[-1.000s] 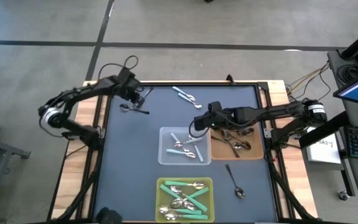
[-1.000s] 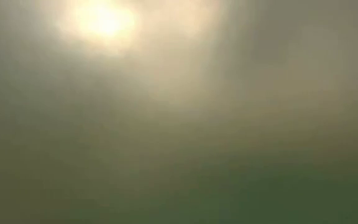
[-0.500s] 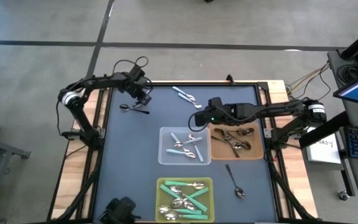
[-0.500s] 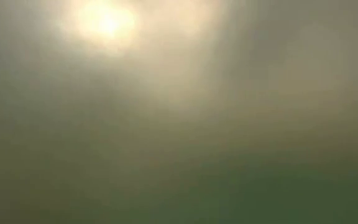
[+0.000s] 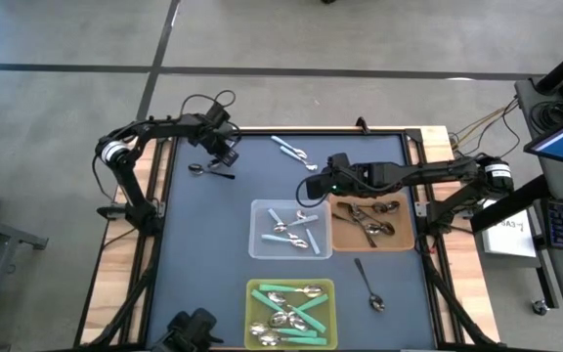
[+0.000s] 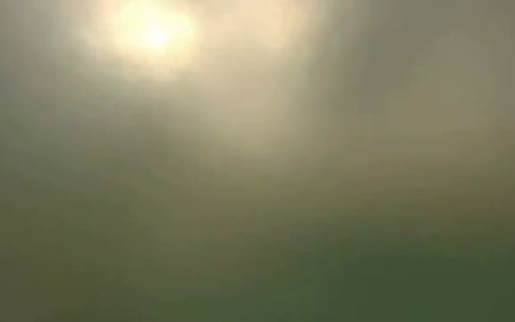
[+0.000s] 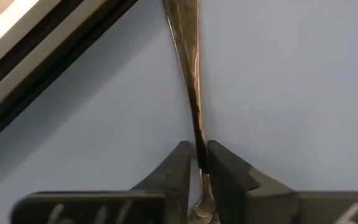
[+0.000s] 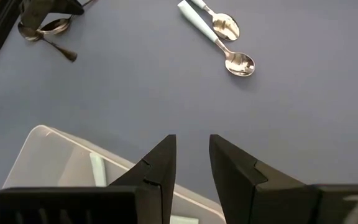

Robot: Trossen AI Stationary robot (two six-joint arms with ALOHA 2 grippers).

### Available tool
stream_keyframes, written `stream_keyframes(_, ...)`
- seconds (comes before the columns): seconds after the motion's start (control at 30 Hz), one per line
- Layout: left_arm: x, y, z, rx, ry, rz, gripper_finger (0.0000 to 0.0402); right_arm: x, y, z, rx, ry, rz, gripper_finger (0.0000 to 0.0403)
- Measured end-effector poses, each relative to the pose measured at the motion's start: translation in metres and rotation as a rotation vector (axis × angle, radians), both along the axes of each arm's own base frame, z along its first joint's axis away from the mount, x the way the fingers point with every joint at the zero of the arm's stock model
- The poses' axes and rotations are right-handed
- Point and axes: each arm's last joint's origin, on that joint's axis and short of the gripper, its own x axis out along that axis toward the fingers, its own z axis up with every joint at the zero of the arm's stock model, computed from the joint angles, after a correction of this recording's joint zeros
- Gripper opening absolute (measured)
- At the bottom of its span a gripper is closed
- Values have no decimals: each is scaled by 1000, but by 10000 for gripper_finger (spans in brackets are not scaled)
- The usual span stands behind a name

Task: Sort silverware by color (type)
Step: Put the black spoon into the orange bin

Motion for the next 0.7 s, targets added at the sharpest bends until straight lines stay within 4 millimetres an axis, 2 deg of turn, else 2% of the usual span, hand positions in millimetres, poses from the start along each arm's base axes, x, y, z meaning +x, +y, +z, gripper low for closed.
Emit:
stream_keyframes(0.1,0,0,0,-2,-1,0,6,0,0,0,1,-1,-2,89)
stream_keyframes(0.23,-1,-1,3,-6,-11,9,3,0,0,0,5,-4,-7,89)
stream_keyframes(0.37,-3,-6,14,-19,-58,16,2,0,0,0,33,-29,-49,89)
stream_keyframes(0.53,-2,-13,46,-2,-219,-7,1,0,-1,1,38,-70,-134,89)
stream_keyframes(0.7,0,-23,71,-1,-345,-30,1,10,-3,10,40,-226,-166,96)
